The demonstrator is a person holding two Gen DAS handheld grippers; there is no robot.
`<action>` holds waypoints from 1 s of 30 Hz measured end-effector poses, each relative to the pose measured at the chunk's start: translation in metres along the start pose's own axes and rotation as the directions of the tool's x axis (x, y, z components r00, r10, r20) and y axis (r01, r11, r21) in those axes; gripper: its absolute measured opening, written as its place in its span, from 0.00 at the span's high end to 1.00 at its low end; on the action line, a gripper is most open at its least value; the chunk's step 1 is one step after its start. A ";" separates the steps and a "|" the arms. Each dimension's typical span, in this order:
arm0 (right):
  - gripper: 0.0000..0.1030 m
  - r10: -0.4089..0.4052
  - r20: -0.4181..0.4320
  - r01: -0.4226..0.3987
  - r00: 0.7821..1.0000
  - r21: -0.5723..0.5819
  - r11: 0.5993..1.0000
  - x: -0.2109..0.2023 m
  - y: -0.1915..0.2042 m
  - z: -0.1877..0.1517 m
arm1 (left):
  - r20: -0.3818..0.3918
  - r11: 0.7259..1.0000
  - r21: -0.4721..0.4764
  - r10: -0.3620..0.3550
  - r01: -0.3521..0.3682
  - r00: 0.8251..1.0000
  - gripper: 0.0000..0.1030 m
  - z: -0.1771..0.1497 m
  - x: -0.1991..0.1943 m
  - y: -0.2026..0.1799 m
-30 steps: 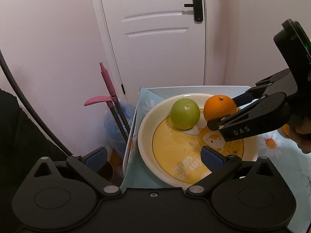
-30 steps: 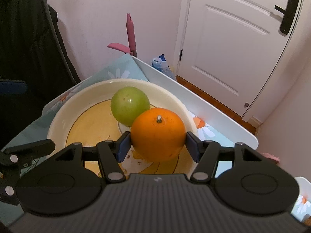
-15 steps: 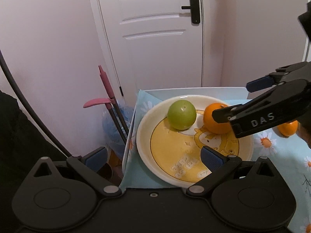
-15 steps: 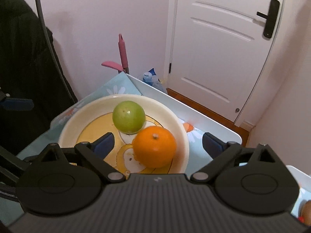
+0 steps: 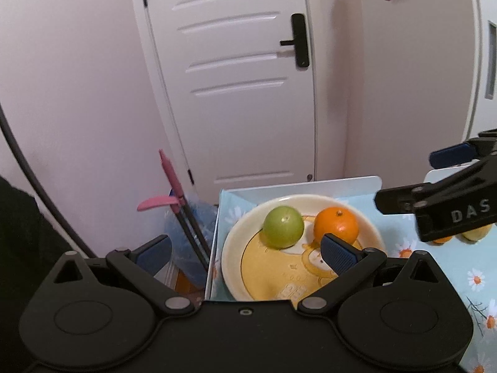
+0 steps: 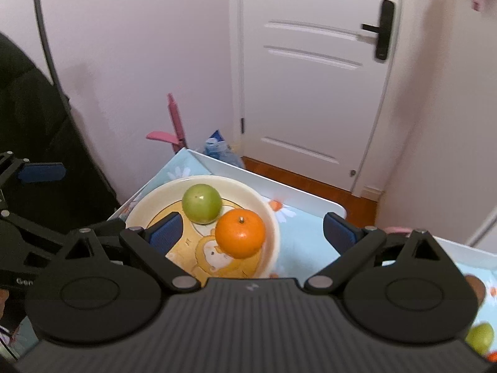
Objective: Organize fruits
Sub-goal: 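Move both tools back over the table toward the remaining fruit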
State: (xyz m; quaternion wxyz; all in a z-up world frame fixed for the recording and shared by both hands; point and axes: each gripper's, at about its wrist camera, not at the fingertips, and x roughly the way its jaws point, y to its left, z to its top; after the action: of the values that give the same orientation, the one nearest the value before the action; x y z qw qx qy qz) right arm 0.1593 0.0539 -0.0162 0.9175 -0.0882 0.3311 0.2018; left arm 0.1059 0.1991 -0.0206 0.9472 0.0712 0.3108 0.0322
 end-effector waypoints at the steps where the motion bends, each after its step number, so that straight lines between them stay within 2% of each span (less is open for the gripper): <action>1: 0.00 -0.011 0.001 0.011 1.000 0.011 1.000 -0.005 -0.002 -0.002 | 0.004 1.000 0.004 -0.008 0.008 1.000 0.00 0.001 -0.001 -0.001; 8: 0.00 -0.071 0.005 0.070 0.997 0.064 0.995 -0.044 -0.026 -0.017 | 0.010 0.999 -0.006 -0.048 0.048 0.999 0.00 0.005 -0.019 -0.011; 16: 0.00 -0.086 0.010 0.085 0.996 0.077 0.993 -0.087 -0.066 -0.044 | 0.043 1.000 0.004 -0.013 0.013 0.999 0.00 0.007 -0.050 -0.047; 23: 0.00 -0.088 0.013 0.086 0.996 0.100 0.991 -0.126 -0.119 -0.082 | 0.049 1.000 -0.011 0.013 -0.012 0.999 0.00 0.003 -0.076 -0.098; 30: 0.00 -0.121 -0.002 0.120 0.993 0.108 0.987 -0.156 -0.178 -0.125 | 0.061 1.000 -0.009 -0.028 0.029 0.998 0.00 -0.007 -0.090 -0.168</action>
State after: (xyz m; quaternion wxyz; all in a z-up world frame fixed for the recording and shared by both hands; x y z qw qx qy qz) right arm 0.0549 -0.1926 -0.0067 0.9323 -0.0577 0.3334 0.1278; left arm 0.0323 0.0248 0.0005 0.9571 0.0628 0.2824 0.0181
